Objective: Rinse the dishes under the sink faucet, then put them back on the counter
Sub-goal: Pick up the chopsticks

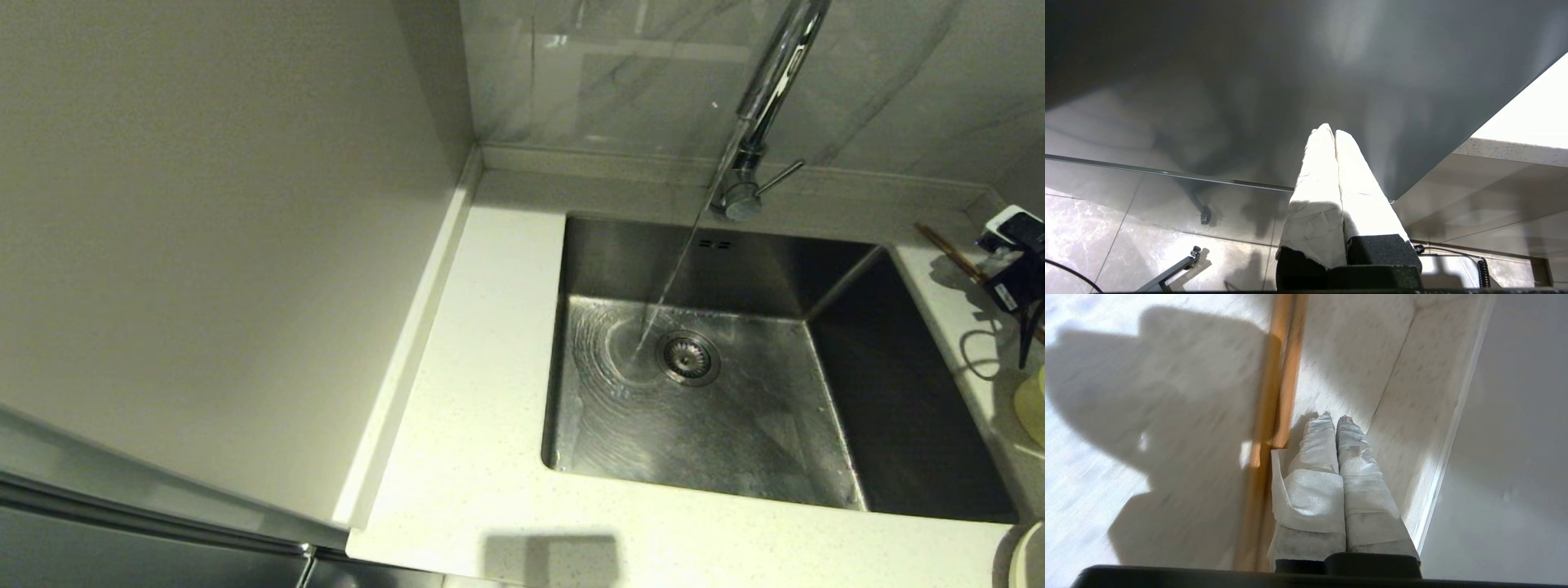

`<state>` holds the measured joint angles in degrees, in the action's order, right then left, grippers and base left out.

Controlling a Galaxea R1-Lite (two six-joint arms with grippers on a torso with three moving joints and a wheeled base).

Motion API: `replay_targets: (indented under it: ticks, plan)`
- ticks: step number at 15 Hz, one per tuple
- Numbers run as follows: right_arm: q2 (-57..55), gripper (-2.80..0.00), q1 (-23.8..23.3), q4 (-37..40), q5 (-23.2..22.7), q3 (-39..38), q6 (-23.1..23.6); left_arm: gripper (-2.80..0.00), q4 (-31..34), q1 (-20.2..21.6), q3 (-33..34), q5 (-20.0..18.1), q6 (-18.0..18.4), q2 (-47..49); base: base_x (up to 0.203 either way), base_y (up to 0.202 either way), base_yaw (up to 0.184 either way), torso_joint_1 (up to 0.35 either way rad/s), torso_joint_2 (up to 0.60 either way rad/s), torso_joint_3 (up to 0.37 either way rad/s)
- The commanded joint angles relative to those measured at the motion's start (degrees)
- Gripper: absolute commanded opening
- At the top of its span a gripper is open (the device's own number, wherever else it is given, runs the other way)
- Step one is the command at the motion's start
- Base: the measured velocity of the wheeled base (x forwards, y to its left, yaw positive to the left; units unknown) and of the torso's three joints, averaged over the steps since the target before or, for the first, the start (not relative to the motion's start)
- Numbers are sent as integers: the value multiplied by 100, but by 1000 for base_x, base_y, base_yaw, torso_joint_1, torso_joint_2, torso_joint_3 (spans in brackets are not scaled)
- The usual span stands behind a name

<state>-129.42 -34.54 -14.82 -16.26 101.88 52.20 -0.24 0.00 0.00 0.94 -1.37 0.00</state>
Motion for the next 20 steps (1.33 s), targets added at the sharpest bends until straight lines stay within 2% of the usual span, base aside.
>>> replay_targets:
  ticks: [1, 4, 8, 11, 12, 14, 17, 18, 20]
  plan:
    - [294, -280, 1, -12, -45, -313, 123, -280, -2, 0, 0, 3, -4, -9, 0, 0, 0, 0, 0, 0]
    - [458, -280, -8, 2, -336, -587, 247, -280, -2, 0, 0, 3, -4, -9, 0, 0, 0, 0, 0, 0]
    - [593, -280, -18, 383, -627, -564, 243, -280, -2, 0, 0, 3, -4, -9, 0, 0, 0, 0, 0, 0]
    - [611, -280, -9, 393, -549, -423, 139, -280, -2, 0, 0, 3, -4, -9, 0, 0, 0, 0, 0, 0]
    - [611, -280, -7, 407, -373, -324, 65, -280, -2, 0, 0, 3, -4, -9, 0, 0, 0, 0, 0, 0]
    - [577, -280, 73, 651, 471, -3, -134, -280, -2, 0, 0, 3, -4, -9, 0, 0, 0, 0, 0, 0]
    - [335, -280, 246, 1661, 1741, 823, -279, -280, -2, 0, 0, 3, -4, -9, 0, 0, 0, 0, 0, 0]
    - [252, -280, 268, 2116, 1952, 1058, -296, -280, -2, 0, 0, 3, -4, -9, 0, 0, 0, 0, 0, 0]
    - [158, -280, 280, 2606, 2047, 1142, -393, -280, -2, 0, 0, 3, -4, -9, 0, 0, 0, 0, 0, 0]
